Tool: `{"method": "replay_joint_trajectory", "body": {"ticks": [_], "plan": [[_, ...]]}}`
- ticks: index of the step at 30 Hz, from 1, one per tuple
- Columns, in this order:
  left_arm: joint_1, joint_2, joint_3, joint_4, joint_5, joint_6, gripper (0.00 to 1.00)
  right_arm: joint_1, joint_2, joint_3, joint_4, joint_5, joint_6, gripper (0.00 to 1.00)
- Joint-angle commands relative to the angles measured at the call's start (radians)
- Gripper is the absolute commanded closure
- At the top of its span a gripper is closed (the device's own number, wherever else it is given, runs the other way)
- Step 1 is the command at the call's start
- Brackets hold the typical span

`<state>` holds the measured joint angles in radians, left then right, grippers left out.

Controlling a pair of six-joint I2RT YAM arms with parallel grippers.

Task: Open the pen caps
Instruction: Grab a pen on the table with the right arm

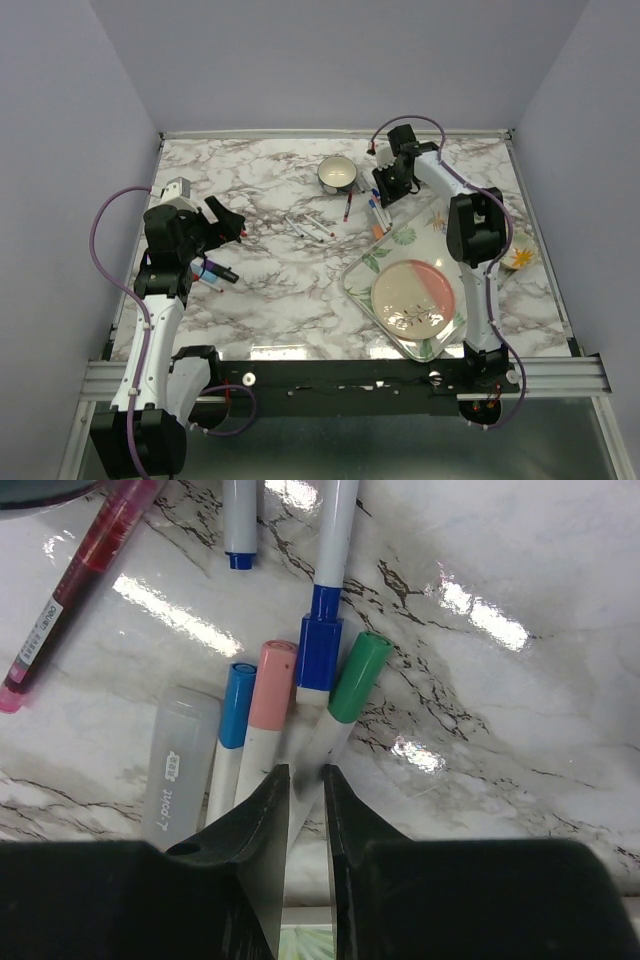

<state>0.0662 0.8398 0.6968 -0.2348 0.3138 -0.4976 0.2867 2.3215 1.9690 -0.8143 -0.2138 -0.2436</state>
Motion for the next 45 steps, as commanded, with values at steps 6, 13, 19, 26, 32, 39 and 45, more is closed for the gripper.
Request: {"method": "replay_joint_trajectory", "body": {"ticks": [6,13,19,26,32,39,45], "plan": [[0.009,-0.002,-0.010,0.000,0.027,0.011,0.05,0.003,0.052,0.053,-0.066,0.034,0.015,0.73],[0.009,-0.002,-0.010,0.002,0.027,0.011,0.05,0.012,0.070,0.076,-0.106,0.056,0.027,0.71],[0.009,-0.001,-0.010,0.000,0.027,0.011,0.05,0.025,0.085,0.082,-0.118,0.076,0.033,0.71],[0.009,-0.001,-0.010,0.003,0.028,0.011,0.05,0.042,0.101,0.103,-0.138,0.108,0.035,0.71],[0.009,-0.001,-0.011,0.003,0.030,0.011,0.05,0.048,0.136,0.119,-0.155,0.117,0.043,0.80],[0.009,-0.001,-0.011,0.003,0.031,0.013,0.05,0.048,0.127,0.116,-0.151,0.117,0.049,0.94],[0.009,0.001,-0.011,0.003,0.030,0.013,0.05,0.046,0.089,0.099,-0.126,0.120,0.050,0.99]]}}
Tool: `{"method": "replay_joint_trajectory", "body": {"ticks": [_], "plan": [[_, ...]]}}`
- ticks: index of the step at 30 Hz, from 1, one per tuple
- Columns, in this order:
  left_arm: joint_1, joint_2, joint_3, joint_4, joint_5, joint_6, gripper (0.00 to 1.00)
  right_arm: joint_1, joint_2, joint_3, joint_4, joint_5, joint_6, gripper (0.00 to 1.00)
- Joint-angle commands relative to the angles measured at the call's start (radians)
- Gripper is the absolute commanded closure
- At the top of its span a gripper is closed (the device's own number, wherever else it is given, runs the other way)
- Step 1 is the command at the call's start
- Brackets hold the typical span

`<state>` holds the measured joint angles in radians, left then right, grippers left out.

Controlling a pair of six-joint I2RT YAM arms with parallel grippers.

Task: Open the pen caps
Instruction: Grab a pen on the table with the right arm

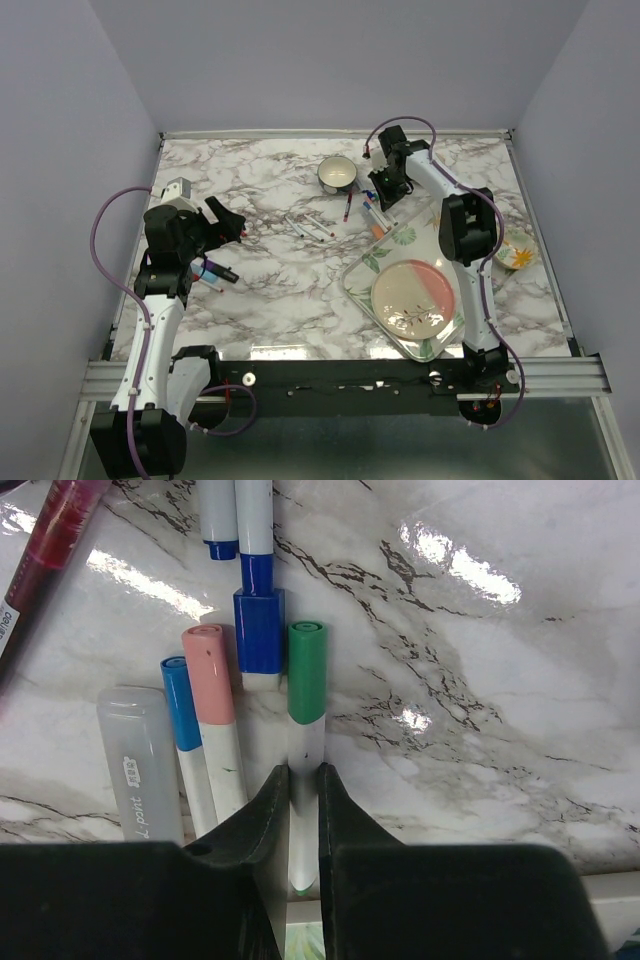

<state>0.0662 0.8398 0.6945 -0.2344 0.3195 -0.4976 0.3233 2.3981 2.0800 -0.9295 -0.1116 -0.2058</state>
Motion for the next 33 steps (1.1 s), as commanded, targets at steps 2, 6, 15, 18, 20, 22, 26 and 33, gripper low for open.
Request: {"method": "replay_joint_trajectory", "body": {"ticks": [2,6,15,18,20,22,26,33], "plan": [[0.009,0.001,-0.009,0.003,0.024,0.011,0.05,0.008,-0.008,-0.027,0.007,0.010,0.014,0.99],[0.009,0.001,-0.009,0.004,0.030,0.013,0.05,0.002,-0.065,-0.054,0.037,-0.017,0.017,1.00],[0.009,0.007,-0.016,0.030,0.090,0.007,0.05,-0.027,-0.217,-0.150,0.152,-0.066,0.054,0.99],[0.009,0.007,-0.021,0.049,0.121,0.007,0.05,-0.038,-0.258,-0.175,0.179,-0.106,0.060,0.99],[0.009,0.007,-0.026,0.075,0.165,0.002,0.04,-0.041,-0.280,-0.193,0.182,-0.161,0.056,1.00],[0.007,0.004,-0.036,0.096,0.219,-0.005,0.05,-0.047,-0.330,-0.231,0.190,-0.222,0.031,1.00],[0.007,0.001,-0.065,0.217,0.334,-0.065,0.04,-0.046,-0.467,-0.351,0.205,-0.513,-0.043,0.99],[-0.017,-0.063,-0.254,0.601,0.371,-0.401,0.05,-0.044,-0.665,-0.571,0.257,-0.897,-0.032,0.99]]}}
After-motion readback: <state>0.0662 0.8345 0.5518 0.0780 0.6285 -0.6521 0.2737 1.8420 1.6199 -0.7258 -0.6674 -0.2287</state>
